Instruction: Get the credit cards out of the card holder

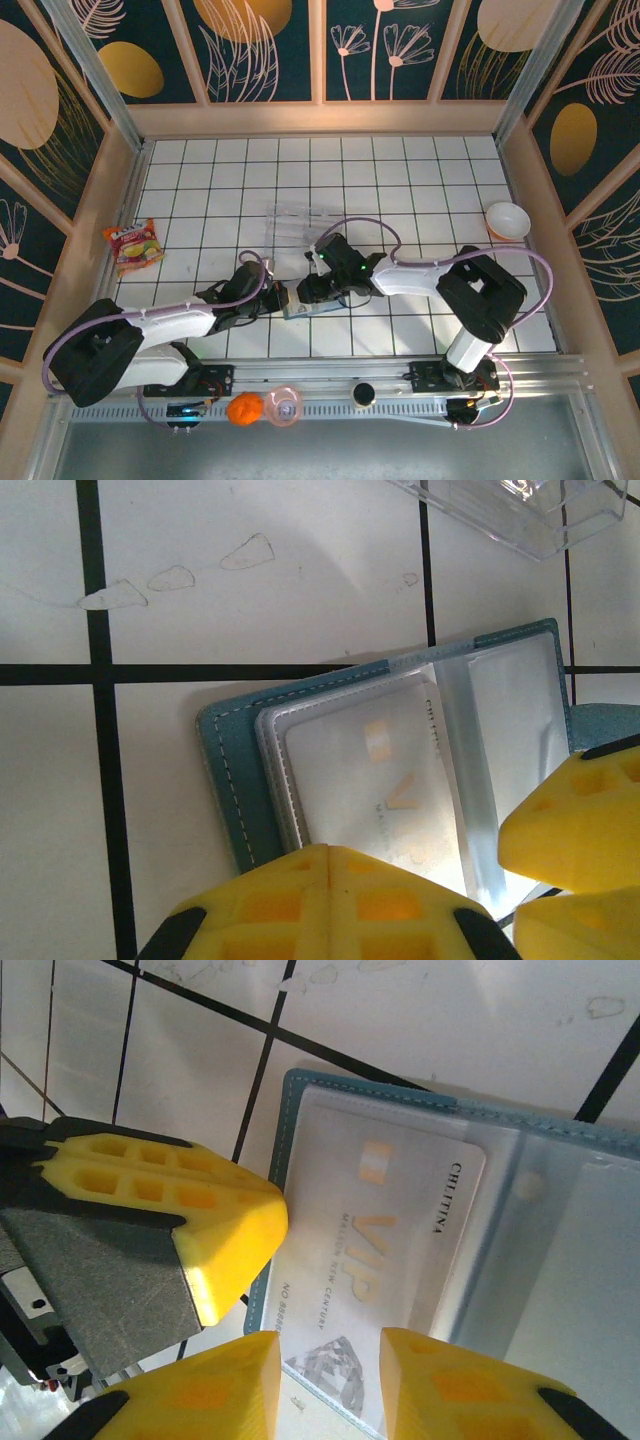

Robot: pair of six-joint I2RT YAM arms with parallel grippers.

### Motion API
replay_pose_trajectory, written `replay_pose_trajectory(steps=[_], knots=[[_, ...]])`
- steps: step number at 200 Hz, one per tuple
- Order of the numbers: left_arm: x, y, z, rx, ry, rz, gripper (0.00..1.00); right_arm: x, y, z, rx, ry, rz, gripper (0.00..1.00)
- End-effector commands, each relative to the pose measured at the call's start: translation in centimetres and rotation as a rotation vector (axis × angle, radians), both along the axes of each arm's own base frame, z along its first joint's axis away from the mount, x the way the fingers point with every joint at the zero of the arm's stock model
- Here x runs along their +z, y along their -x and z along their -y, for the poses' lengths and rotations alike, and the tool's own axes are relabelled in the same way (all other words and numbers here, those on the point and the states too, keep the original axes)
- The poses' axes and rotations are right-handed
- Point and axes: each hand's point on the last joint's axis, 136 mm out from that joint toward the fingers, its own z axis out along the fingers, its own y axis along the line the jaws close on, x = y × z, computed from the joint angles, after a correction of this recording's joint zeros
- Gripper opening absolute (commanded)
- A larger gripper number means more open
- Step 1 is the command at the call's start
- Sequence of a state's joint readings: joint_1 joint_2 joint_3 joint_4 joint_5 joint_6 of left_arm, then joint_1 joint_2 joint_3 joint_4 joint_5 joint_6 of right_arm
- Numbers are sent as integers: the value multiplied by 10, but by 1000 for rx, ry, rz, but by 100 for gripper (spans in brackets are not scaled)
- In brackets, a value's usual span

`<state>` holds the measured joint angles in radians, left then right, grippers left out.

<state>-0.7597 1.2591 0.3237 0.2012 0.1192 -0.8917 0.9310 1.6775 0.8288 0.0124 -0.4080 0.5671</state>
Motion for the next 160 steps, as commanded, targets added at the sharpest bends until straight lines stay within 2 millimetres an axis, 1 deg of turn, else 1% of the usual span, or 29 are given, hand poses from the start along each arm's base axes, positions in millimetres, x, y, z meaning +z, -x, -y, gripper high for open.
replay_pose_trajectory(steps=[1,37,78,117,151,160], knots=[[1,0,-1,-3,-21,7,0,-5,1,-3,9,-9,-17,32],[0,0,-2,-3,-22,9,0,-10,-3,0,-11,16,-10,31],[0,0,-1,-8,-19,10,0,-17,-2,3,-18,40,-17,32],[0,0,-1,-6,-19,13,0,-28,-5,13,-63,123,3,33],[-2,1,-4,-3,-26,11,0,-25,-15,29,-137,218,85,34],[-2,1,-3,-3,-24,12,0,-22,-15,29,-138,221,102,34]])
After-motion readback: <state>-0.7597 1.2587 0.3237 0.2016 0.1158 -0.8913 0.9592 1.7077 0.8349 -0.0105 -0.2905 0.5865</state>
